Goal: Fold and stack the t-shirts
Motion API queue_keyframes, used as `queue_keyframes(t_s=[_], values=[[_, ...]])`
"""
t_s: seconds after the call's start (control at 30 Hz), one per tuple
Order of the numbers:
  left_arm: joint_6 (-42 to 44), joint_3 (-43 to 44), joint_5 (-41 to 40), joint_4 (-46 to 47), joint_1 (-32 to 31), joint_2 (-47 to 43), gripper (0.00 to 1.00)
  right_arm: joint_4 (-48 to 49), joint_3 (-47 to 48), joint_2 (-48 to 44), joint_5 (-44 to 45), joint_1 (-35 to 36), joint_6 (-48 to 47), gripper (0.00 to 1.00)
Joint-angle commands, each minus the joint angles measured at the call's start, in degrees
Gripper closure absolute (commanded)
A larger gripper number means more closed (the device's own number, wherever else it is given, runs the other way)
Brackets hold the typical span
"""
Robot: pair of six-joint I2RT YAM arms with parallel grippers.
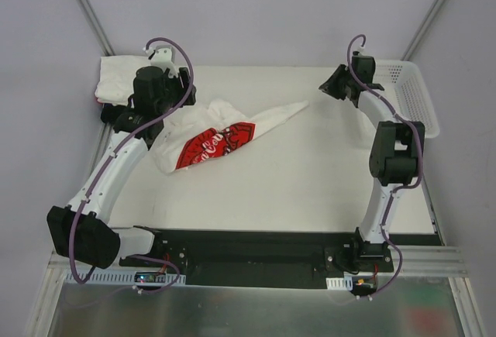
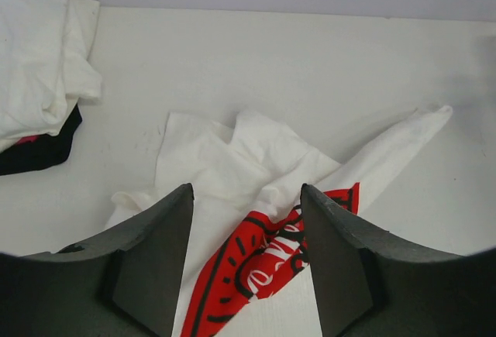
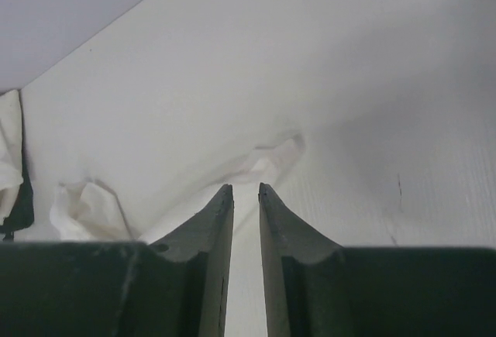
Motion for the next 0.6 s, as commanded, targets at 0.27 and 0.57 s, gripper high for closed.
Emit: queue_keyframes(t_s=[0.27,0.57], values=[[-3.75,-3.30,5.38,3.18,-0.55,-0.55,0.36,10.89,-24.00,-17.99,-3.75,15.81,-1.66,0.76],[-5.51,-11.39,3.71,3.09,-0.90,0.94,0.20,16.00,-24.46,-14.30,-8.41,16.88,3.00,0.73]])
